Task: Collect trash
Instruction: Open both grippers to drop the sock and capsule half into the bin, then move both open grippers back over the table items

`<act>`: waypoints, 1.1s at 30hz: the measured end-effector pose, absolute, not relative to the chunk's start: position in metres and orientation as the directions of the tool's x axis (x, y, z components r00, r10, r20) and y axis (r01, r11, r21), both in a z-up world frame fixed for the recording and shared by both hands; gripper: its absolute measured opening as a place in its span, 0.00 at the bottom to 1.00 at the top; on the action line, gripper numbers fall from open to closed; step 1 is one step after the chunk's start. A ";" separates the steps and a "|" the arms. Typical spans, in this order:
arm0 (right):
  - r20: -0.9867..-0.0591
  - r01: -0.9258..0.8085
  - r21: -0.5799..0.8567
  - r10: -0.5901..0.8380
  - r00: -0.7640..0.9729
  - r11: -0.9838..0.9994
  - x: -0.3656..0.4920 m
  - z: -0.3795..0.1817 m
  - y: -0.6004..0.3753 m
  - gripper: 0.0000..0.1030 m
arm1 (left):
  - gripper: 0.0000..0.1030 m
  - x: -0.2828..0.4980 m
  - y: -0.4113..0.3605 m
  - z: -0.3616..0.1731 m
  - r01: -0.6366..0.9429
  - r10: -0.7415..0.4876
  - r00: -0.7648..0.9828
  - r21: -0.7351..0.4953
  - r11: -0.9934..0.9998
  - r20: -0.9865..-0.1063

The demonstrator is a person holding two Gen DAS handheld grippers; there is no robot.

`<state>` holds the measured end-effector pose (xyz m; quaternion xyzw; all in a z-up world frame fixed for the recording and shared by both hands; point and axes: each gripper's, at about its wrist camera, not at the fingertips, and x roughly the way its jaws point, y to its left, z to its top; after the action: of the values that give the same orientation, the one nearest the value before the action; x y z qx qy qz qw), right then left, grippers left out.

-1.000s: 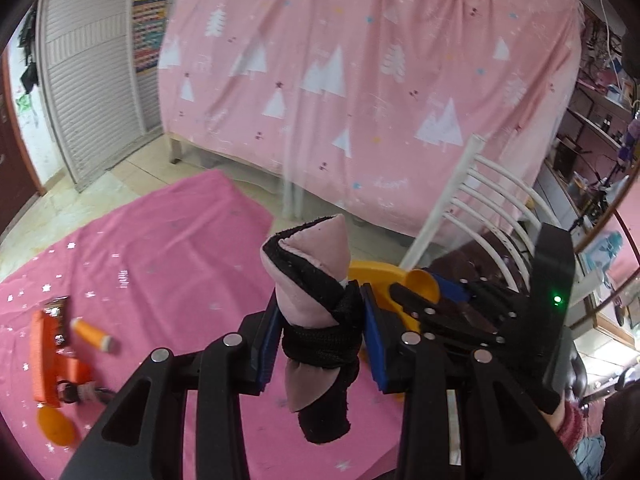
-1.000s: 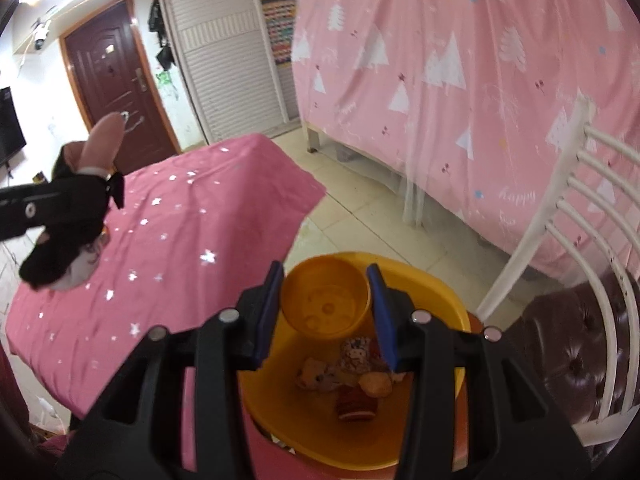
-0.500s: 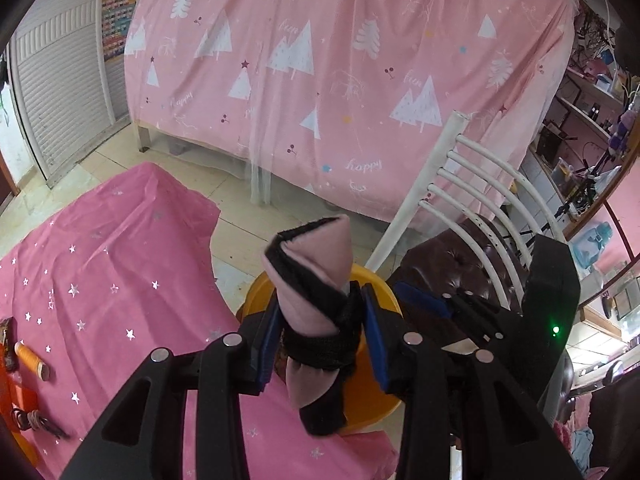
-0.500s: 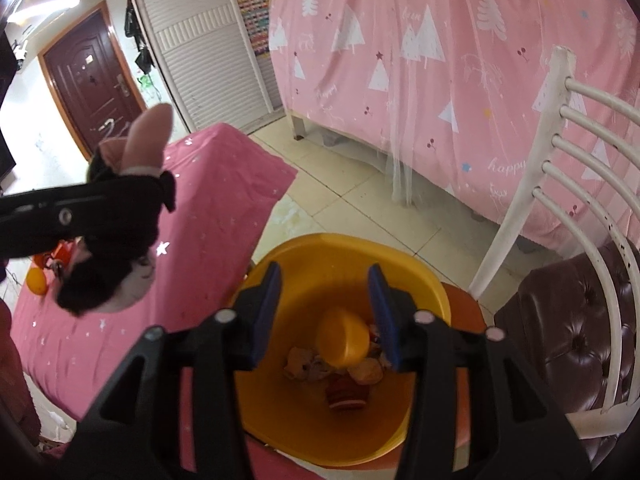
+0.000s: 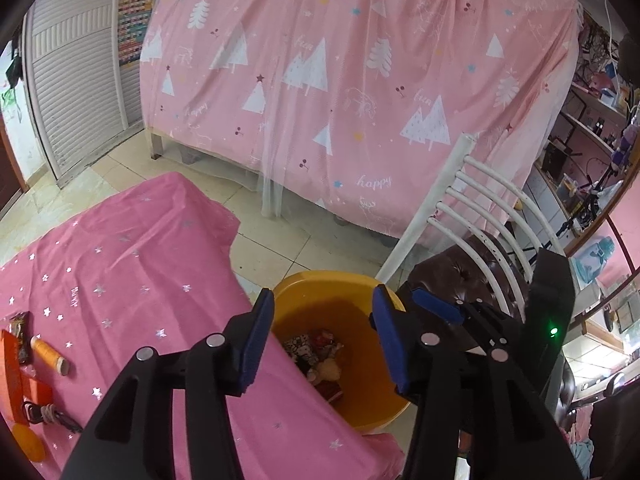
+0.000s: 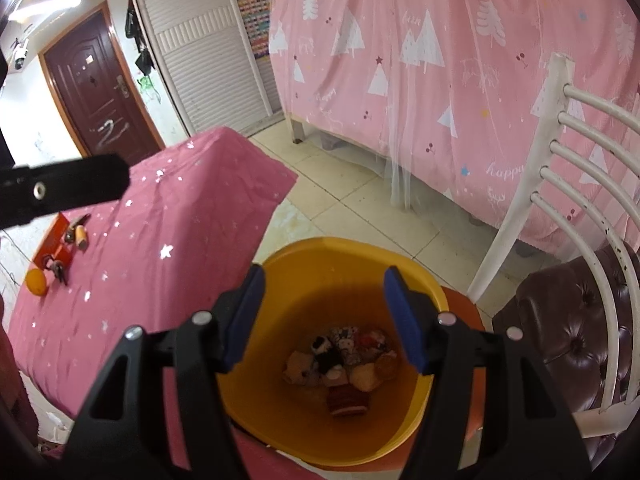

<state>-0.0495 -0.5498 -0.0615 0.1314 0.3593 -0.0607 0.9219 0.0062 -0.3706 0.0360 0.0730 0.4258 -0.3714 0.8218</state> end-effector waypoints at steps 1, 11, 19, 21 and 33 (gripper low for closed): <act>-0.669 0.195 0.207 -0.007 0.743 0.959 -0.050 -0.058 -0.547 0.58 | 0.44 0.006 -0.367 0.037 0.669 -0.546 0.366 -0.195 0.717 -0.754; -0.644 0.111 0.208 0.050 0.764 0.972 -0.038 -0.041 -0.508 0.63 | 0.51 0.005 -0.308 0.055 0.624 -0.538 0.452 -0.179 0.761 -0.712; -0.645 0.016 0.198 0.118 0.755 0.980 -0.017 -0.032 -0.463 0.63 | 0.53 0.009 -0.241 0.062 0.549 -0.478 0.546 -0.137 0.824 -0.688; -0.646 -0.010 0.188 0.132 0.752 0.982 -0.012 -0.029 -0.450 0.63 | 0.55 0.010 -0.220 0.065 0.522 -0.456 0.579 -0.122 0.844 -0.676; -0.652 -0.141 0.163 0.214 0.727 0.977 0.014 -0.020 -0.385 0.66 | 0.58 0.027 -0.124 0.044 0.364 -0.345 0.634 -0.127 0.923 -0.692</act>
<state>0.0137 -0.3848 -0.0204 0.0510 0.3567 0.0956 0.9279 0.0268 -0.1239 0.0442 0.0120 0.3801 -0.1960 0.9039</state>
